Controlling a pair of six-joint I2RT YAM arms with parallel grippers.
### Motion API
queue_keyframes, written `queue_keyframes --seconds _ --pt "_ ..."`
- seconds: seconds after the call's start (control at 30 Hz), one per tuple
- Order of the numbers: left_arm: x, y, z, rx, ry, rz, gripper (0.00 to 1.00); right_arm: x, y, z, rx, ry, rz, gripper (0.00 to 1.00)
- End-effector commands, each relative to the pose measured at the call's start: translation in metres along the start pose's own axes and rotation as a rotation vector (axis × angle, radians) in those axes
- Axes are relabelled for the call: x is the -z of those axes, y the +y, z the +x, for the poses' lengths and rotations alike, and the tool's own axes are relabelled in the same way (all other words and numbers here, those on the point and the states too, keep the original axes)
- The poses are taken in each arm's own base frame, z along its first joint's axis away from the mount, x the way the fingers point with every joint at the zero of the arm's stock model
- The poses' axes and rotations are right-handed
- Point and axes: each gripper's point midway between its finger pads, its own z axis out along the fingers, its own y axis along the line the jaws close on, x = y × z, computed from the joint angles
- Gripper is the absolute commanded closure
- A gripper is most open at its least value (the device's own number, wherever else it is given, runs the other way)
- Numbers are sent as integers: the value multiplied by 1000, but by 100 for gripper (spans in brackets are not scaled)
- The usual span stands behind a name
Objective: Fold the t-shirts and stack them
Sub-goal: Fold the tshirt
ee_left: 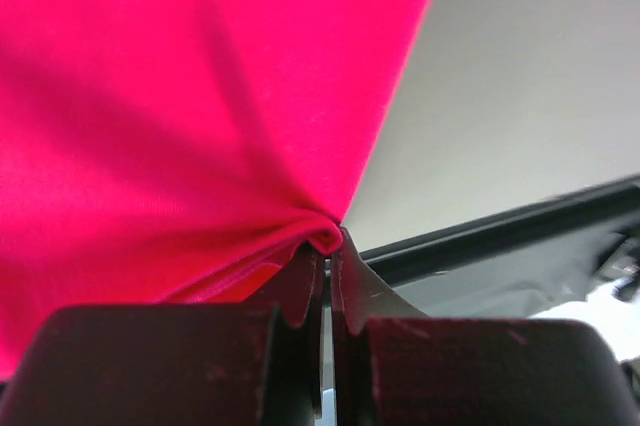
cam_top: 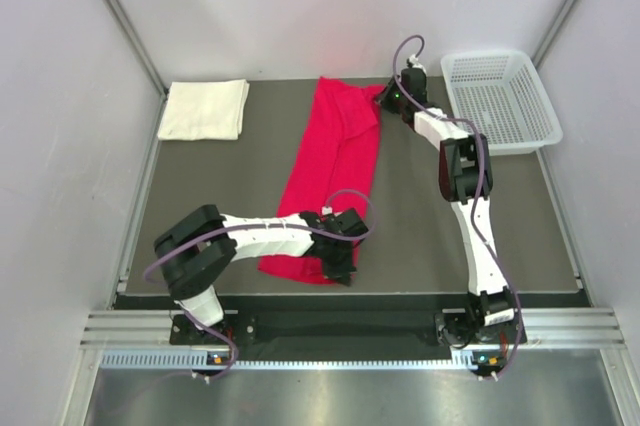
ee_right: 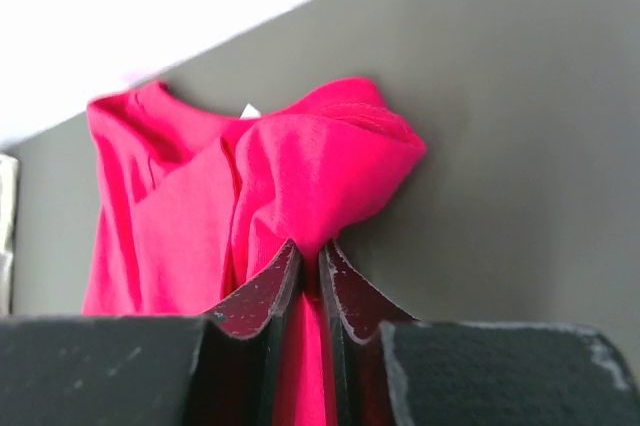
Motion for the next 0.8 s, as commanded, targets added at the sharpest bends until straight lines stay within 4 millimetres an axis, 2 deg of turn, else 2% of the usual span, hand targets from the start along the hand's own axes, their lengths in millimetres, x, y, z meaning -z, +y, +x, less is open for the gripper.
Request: queue_keyframes --seconds 0.0,0.07,0.1,0.13,0.2,0.23,0.27,0.37,0.47,0.57,0.6,0.63,0.67,0.7,0.73,0.77 --pt "-5 -48 -8 -71 3 161 100 -3 23 -35 4 -81 -60 89" --pt "-7 -67 -7 -82 36 211 100 -6 19 -39 7 -91 -61 89" --pt "-3 -82 -11 -93 32 241 100 -7 15 -42 5 -97 -56 89" --pt "-11 -85 -8 -112 53 235 96 -8 9 -43 1 -100 -51 88" --pt "-10 -94 -4 -146 89 242 93 -8 7 -51 -2 -108 -55 88" --pt "-8 -97 0 -165 95 245 91 -8 -1 -54 -6 -106 -41 88" --pt "-6 -98 3 -180 97 250 83 -7 1 -60 7 -118 -47 87" --pt "4 -96 10 -199 109 270 72 -4 -6 -71 15 -123 -54 87" --pt "8 -85 21 -209 152 257 66 -2 -3 -68 39 -97 -90 70" --pt "29 -94 22 -246 150 295 63 6 -5 -64 68 -51 -68 66" --pt "42 -100 20 -274 132 320 61 15 0 -67 68 -34 -58 66" --pt "51 -98 20 -286 132 312 60 20 -4 -67 69 -18 -50 66" --pt "65 -107 17 -308 112 336 60 26 -3 -66 74 0 -44 65" --pt "80 -111 12 -351 76 357 59 44 10 -77 86 4 -44 64" --pt "89 -112 8 -366 51 356 58 51 0 -60 102 52 -14 63" --pt "106 -108 4 -382 27 337 57 62 2 -58 104 71 -5 61"
